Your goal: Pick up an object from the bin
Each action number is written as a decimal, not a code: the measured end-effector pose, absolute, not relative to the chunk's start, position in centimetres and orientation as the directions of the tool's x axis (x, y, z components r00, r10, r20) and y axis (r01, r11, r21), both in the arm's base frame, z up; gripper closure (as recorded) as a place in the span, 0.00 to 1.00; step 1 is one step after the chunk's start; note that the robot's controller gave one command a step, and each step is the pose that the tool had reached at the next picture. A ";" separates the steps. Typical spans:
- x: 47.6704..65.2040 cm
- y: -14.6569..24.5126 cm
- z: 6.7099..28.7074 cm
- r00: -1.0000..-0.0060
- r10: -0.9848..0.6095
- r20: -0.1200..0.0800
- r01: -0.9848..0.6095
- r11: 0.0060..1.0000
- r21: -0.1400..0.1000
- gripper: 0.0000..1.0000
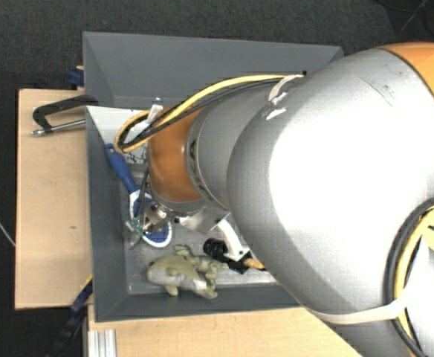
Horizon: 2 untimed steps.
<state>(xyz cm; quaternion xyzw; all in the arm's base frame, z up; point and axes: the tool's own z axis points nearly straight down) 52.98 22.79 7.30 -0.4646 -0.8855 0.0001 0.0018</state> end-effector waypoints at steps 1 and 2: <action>49.8 20.3 7.3 -0.415 0.910 0.003 0.910 0.415 0.006 0.00; 49.9 20.5 7.5 -0.417 0.909 0.007 0.909 0.417 0.008 1.00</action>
Offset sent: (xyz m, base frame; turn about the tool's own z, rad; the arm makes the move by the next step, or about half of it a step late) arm -0.0335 -0.0274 -0.0030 0.1777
